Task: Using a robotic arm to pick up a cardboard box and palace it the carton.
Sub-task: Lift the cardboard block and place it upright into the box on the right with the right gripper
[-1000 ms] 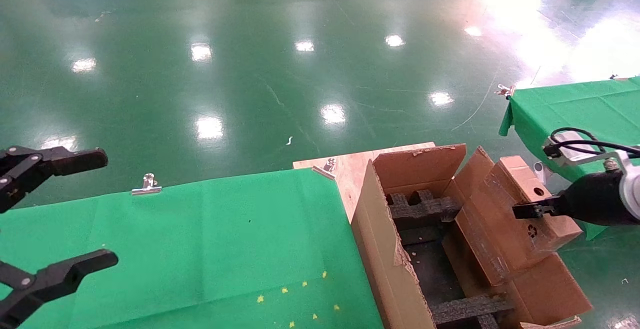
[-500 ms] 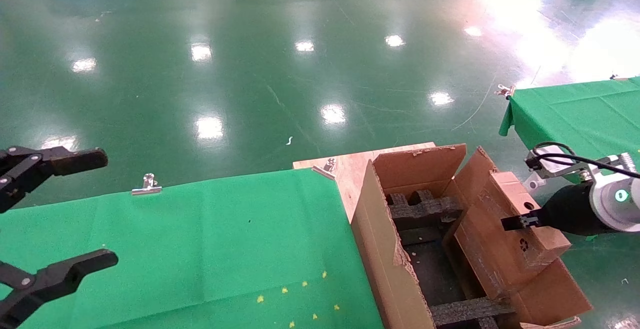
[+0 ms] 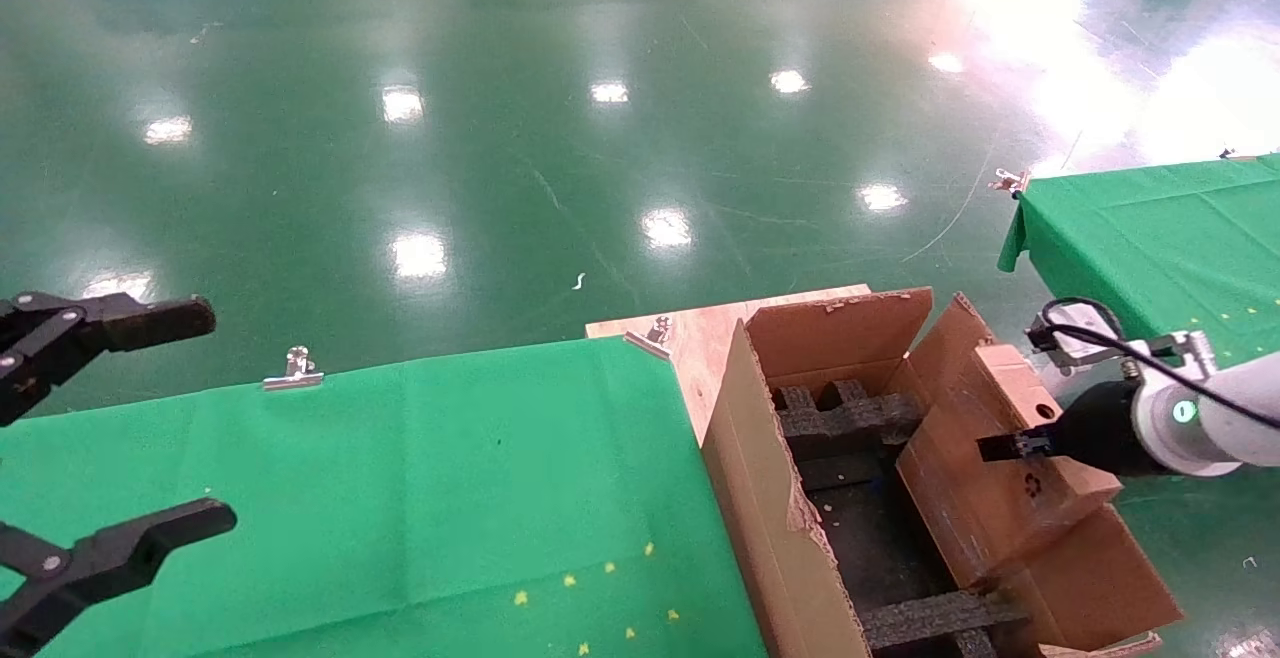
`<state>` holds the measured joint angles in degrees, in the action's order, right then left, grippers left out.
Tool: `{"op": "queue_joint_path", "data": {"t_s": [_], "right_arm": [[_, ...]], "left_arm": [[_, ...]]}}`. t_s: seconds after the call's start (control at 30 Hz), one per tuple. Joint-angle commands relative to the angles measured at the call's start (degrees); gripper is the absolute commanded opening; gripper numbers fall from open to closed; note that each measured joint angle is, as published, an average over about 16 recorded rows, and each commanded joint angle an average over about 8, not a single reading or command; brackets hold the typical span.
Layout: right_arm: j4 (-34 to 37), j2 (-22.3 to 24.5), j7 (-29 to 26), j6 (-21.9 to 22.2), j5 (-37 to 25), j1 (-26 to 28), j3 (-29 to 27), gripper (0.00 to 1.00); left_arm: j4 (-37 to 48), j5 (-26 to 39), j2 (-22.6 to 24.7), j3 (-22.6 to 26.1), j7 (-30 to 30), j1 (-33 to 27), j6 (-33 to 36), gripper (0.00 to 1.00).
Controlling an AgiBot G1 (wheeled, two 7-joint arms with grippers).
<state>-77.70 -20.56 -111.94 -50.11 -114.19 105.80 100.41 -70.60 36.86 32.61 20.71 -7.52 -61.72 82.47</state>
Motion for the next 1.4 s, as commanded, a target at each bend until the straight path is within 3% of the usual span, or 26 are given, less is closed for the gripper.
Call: {"op": "queue_joint_path", "data": {"t_s": [0.03,0.27,0.97,1.4], "right_arm": [[0.01,-0.44,-1.93,1.7,-1.8,-1.1,0.36,0.0],[-0.1,-3.2,-8.14,3.46,-7.33,-3.96,1.21,0.0],[1.06,-8.59,-19.2,5.17,-15.86,-11.59,3.09,0.0],[8.44,-13.11,-22.94,8.2,-17.13,-16.95,3.97,0.0]], "left_arm": [[0.0,0.0,0.0,0.0,0.0,0.0,0.0,1.0],[0.0,0.0,0.0,0.0,0.0,0.0,0.0,1.0],[0.0,0.0,0.0,0.0,0.0,0.0,0.0,1.0],[0.0,0.0,0.0,0.0,0.0,0.0,0.0,1.0]]}}
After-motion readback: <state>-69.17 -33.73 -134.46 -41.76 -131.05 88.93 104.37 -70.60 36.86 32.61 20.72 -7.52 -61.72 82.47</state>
